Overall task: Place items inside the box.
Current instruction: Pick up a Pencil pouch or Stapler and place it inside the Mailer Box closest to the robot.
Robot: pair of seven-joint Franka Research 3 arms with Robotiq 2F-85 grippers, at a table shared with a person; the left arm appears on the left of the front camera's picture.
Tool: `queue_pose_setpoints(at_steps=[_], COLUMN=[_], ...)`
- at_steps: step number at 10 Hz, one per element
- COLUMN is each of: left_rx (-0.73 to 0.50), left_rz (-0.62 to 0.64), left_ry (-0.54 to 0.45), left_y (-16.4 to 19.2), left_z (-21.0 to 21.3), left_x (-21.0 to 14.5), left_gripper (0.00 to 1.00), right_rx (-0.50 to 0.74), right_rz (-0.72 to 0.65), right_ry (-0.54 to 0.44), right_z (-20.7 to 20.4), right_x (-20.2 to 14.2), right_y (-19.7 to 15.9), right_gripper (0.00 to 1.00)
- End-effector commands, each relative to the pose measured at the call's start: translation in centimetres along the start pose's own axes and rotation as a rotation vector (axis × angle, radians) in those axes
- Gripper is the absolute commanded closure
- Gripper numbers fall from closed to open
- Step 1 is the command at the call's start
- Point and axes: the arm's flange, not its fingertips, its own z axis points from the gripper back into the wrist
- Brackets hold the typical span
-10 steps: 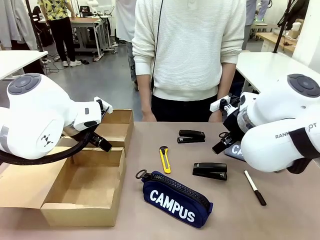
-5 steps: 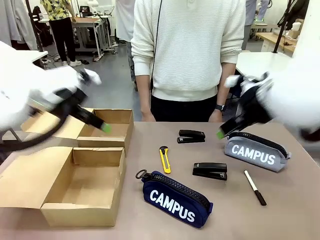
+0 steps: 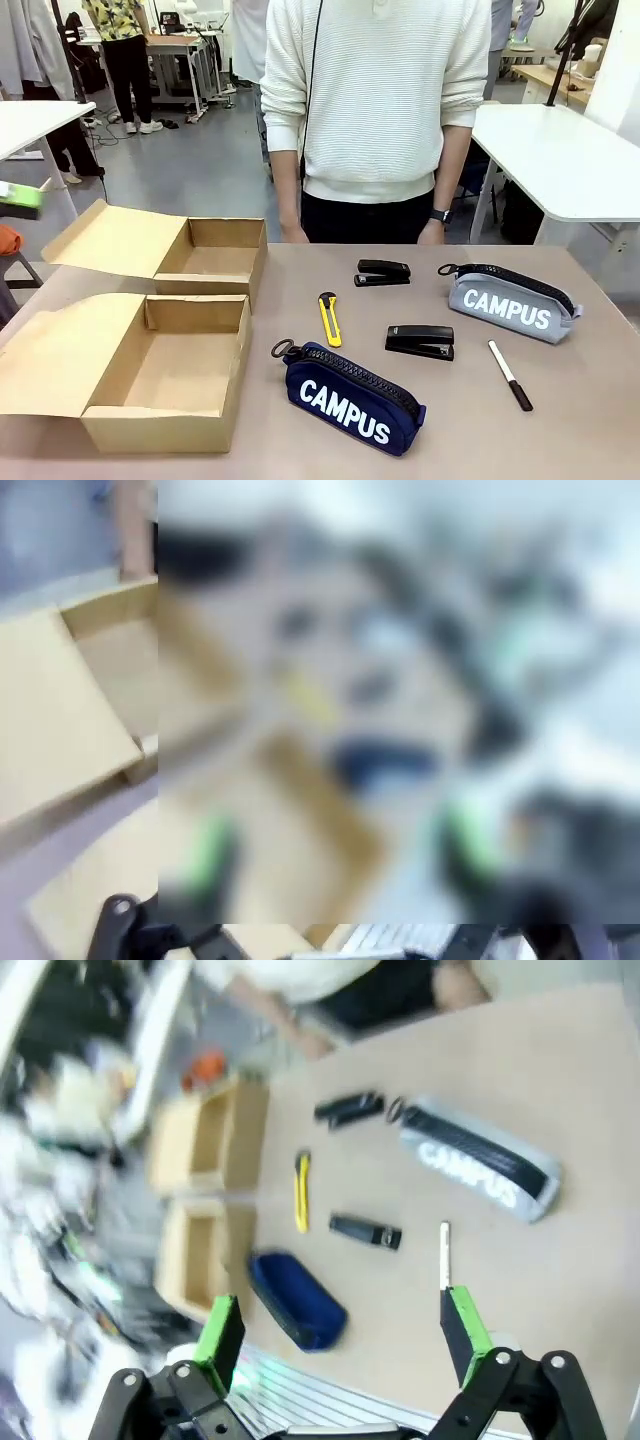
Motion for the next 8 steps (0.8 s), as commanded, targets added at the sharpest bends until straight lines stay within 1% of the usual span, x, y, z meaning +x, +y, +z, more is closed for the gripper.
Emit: queue_pose_setpoints(at_steps=[1, 2, 3, 4, 8], left_rx=[0.015, 0.017, 0.068, 0.014, 0.014], left_rz=[0.201, 0.273, 0.397, 0.241, 0.241], left_ry=[-0.256, -0.318, -0.329, -0.222, -0.222], left_y=[2.8, 3.8, 4.3, 4.8, 4.8], left_z=[0.8, 1.4, 0.8, 4.7, 4.7], left_x=[-3.7, -4.8, -4.9, -2.6, -2.6], left_gripper=[0.0, 0.0, 0.0, 0.0, 0.0], right_rx=[0.087, 0.098, 0.036, 0.056, 0.056], right_rz=[-0.181, -0.25, -0.286, -0.236, -0.236], right_ry=[-0.199, -0.266, -0.336, -0.195, -0.195], right_z=[1.8, 3.6, 4.4, 6.3, 6.3], right_x=[-3.0, -3.9, -4.6, -1.1, -1.1], right_y=[-7.3, -9.5, -10.9, -8.6, -8.6], right_gripper=[0.0, 0.0, 0.0, 0.0, 0.0])
